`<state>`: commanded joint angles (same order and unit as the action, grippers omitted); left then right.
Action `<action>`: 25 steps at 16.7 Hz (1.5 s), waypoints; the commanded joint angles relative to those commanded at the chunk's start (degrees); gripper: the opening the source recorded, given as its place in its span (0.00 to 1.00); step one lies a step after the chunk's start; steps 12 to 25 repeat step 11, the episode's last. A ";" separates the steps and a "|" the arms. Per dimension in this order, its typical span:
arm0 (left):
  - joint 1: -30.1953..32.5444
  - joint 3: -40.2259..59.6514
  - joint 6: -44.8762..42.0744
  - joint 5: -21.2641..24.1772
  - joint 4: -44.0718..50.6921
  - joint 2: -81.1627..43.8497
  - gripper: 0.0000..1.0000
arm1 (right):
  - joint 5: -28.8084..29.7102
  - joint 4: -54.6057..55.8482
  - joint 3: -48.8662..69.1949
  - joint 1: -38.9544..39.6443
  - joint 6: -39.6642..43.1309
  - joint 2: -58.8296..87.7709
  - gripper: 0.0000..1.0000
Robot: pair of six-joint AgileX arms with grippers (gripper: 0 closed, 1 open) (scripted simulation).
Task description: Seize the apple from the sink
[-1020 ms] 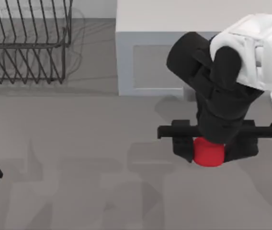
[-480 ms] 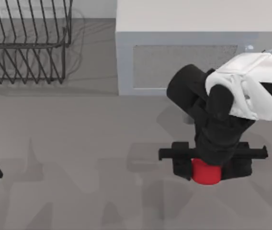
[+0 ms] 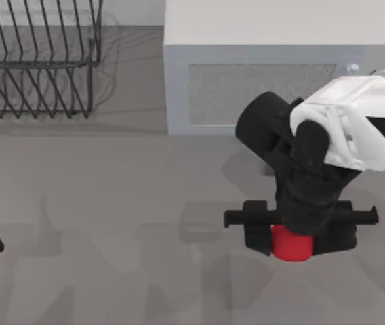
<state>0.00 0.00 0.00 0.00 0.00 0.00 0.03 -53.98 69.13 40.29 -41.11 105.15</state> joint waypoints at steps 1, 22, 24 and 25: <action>0.00 0.00 0.00 0.00 0.00 0.00 1.00 | 0.00 0.00 0.00 0.00 0.00 0.00 0.68; 0.00 0.00 0.00 0.00 0.00 0.00 1.00 | 0.00 0.00 0.00 0.00 0.00 0.00 1.00; 0.00 0.00 0.00 0.00 0.00 0.00 1.00 | 0.00 0.00 0.00 0.00 0.00 0.00 1.00; 0.00 0.00 0.00 0.00 0.00 0.00 1.00 | 0.00 0.00 0.00 0.00 0.00 0.00 1.00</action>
